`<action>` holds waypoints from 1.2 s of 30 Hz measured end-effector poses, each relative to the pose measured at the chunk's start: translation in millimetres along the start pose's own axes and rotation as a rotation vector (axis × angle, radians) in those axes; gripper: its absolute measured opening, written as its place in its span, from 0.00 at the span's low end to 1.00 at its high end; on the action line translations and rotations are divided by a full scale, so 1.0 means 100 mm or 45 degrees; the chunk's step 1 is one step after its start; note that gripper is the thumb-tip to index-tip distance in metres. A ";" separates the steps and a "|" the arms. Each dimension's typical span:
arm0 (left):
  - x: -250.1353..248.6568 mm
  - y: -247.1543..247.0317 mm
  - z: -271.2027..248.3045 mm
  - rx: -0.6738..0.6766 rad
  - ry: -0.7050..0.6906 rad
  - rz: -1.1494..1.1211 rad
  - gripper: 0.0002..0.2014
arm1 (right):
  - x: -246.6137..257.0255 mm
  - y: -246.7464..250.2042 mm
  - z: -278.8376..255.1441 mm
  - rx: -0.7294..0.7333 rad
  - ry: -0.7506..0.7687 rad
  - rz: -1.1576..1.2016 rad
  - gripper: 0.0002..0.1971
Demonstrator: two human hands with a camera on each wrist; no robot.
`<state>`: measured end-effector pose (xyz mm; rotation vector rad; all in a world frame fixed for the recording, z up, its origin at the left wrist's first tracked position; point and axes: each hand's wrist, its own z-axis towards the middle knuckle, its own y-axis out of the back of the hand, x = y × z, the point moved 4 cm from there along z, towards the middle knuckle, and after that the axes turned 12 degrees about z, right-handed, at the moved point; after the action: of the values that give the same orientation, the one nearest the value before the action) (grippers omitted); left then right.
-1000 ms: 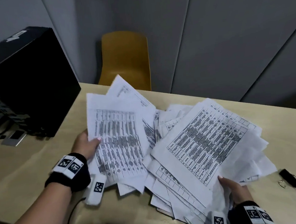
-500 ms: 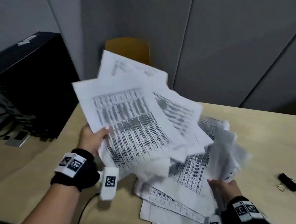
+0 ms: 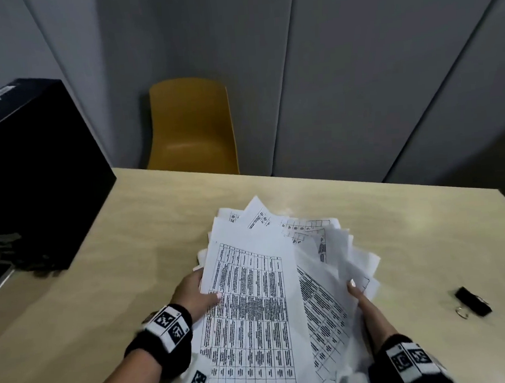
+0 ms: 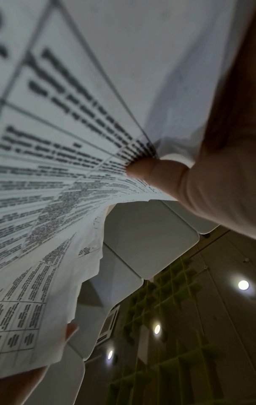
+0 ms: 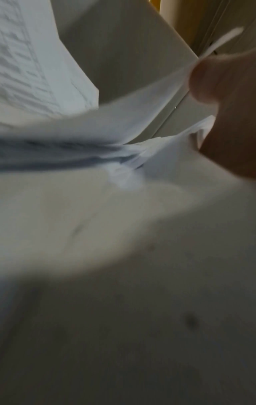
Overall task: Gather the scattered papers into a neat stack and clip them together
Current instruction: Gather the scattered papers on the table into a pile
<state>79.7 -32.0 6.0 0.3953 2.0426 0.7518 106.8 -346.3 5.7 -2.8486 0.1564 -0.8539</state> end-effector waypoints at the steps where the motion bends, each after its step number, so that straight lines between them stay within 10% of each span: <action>1: -0.02 -0.03 0.02 -0.033 -0.003 0.022 0.25 | 0.03 -0.05 -0.03 0.035 0.013 0.017 0.49; 10: -0.11 -0.07 0.08 -0.274 0.075 0.126 0.22 | -0.05 -0.16 0.04 0.213 0.142 0.033 0.61; 19: -0.02 -0.26 0.10 0.061 -0.045 -0.027 0.28 | -0.15 -0.07 0.27 -0.231 0.301 -0.449 0.23; 24: 0.16 -0.03 0.24 -0.314 0.060 -0.389 0.10 | -0.08 0.17 0.13 -0.314 0.428 -0.064 0.10; 29: 0.25 0.07 0.42 -0.323 0.240 0.338 0.30 | 0.03 0.33 -0.04 -0.237 0.462 0.237 0.15; 36: -0.20 -0.46 0.31 -0.029 -0.109 0.893 0.30 | 0.04 0.37 -0.05 -0.132 0.346 0.413 0.20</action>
<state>117.4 -66.7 -23.4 1.1411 1.8042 1.1420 104.8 -384.3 4.9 -2.6731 0.6926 -1.1788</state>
